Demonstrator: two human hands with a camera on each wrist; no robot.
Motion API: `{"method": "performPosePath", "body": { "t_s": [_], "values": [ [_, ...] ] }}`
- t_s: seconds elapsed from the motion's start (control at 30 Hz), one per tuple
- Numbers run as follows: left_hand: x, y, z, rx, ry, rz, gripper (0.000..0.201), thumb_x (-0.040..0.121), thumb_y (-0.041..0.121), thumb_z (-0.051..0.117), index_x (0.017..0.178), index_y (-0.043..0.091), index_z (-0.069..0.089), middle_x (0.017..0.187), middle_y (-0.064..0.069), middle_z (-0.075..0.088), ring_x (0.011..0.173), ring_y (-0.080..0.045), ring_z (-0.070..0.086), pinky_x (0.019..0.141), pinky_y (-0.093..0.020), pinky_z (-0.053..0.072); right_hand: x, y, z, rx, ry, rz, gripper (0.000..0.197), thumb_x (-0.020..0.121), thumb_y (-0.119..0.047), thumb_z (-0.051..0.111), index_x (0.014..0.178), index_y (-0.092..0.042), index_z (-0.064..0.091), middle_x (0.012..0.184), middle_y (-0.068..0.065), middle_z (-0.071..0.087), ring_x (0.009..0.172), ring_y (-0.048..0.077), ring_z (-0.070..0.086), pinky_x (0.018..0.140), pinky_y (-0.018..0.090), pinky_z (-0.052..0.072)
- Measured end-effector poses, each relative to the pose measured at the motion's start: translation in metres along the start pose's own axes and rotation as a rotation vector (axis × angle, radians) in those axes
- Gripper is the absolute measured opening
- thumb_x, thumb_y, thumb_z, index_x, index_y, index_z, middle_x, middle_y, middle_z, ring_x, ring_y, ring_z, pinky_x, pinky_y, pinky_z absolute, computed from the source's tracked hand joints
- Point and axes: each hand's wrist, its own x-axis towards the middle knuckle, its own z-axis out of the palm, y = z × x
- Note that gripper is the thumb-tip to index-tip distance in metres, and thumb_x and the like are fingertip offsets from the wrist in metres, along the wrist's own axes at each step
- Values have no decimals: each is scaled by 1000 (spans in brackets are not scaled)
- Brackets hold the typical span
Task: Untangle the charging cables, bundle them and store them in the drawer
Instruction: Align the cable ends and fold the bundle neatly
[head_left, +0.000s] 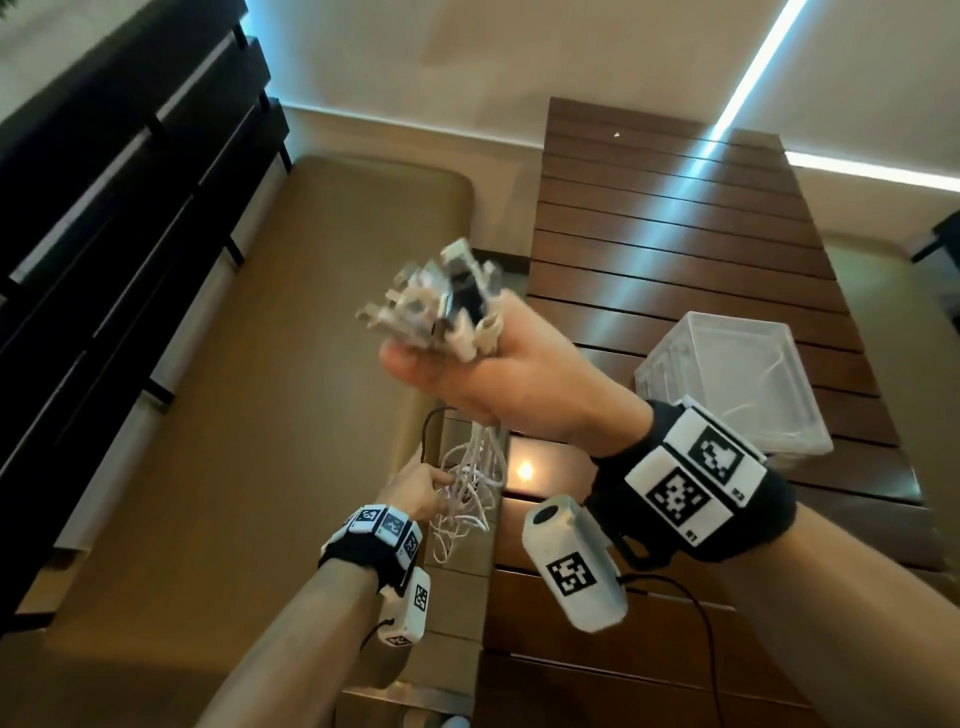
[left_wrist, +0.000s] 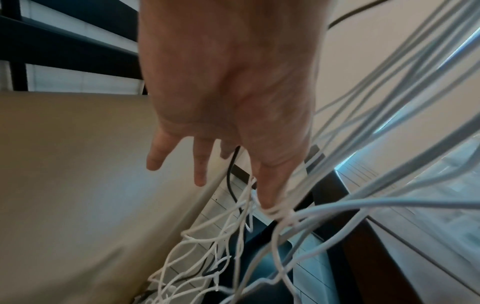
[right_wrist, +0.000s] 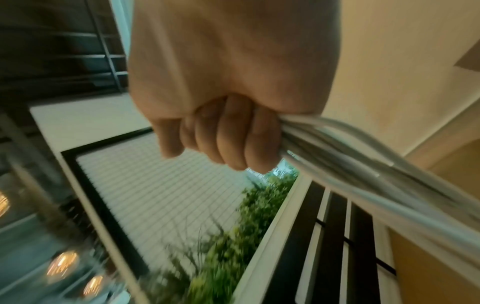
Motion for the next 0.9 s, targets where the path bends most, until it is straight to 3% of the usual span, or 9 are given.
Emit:
{"method": "performPosePath", "body": {
  "t_s": [0.1,0.2,0.3,0.37,0.5,0.57,0.7,0.8,0.9],
  "values": [
    [2,0,-3,60,-58,-2,119,59,44,91,153,51,18,166,-12,4,143,-36,36,112,-55,37,3,1,-5,136,179,-34,35,99,-17,52,66,-29,52,45,-15,41,35,0,34,38,14,29],
    [3,-18,-1,59,-96,-6,145,59,52,90,148,49,-24,164,-11,-22,152,-38,8,118,-60,23,2,-2,-8,109,98,-40,31,99,-17,50,68,-23,49,49,-13,39,36,2,33,39,15,29],
    [0,-32,-2,-96,-106,3,138,64,60,83,152,44,-22,167,-9,-10,153,-37,5,118,-61,17,-2,-8,-21,145,221,-42,33,102,-18,49,69,-25,49,48,-14,37,36,5,28,39,18,27],
    [2,-37,-4,-175,-74,-49,127,72,57,80,156,39,-14,166,-11,9,150,-38,20,116,-57,25,-4,-8,-18,5,240,-44,32,101,-19,54,70,-27,55,48,-15,41,38,2,33,42,16,29],
    [13,-48,5,-207,171,-118,50,96,34,60,141,14,53,127,-16,63,107,-32,64,95,-44,54,-7,-8,-3,-87,135,-24,35,99,-16,57,67,-29,52,48,-21,45,42,1,44,46,9,33],
    [12,-44,11,-145,223,-122,40,97,27,61,136,25,59,118,-12,66,90,-22,66,84,-36,58,-6,-10,-7,-83,142,-10,37,100,-15,56,66,-28,50,49,-20,45,42,1,44,46,8,33],
    [6,-36,17,-161,88,-138,87,86,23,76,154,42,25,125,-6,61,104,-20,65,87,-38,56,-9,-12,-10,-120,168,1,38,99,-18,58,63,-27,48,48,-18,41,41,3,40,46,9,31],
    [1,-30,16,-64,18,-162,136,66,19,91,153,48,-8,157,-19,27,136,-40,44,106,-55,44,-8,-16,-11,-222,200,-3,38,99,-24,59,63,-20,48,51,-11,40,44,5,36,47,19,31],
    [-6,-25,13,-102,-74,-119,145,61,22,94,154,41,-15,165,-13,-1,148,-40,22,114,-58,31,-4,-16,-16,-329,235,-16,42,98,-31,60,64,-8,50,59,16,43,55,33,40,53,41,35]
  ]
}}
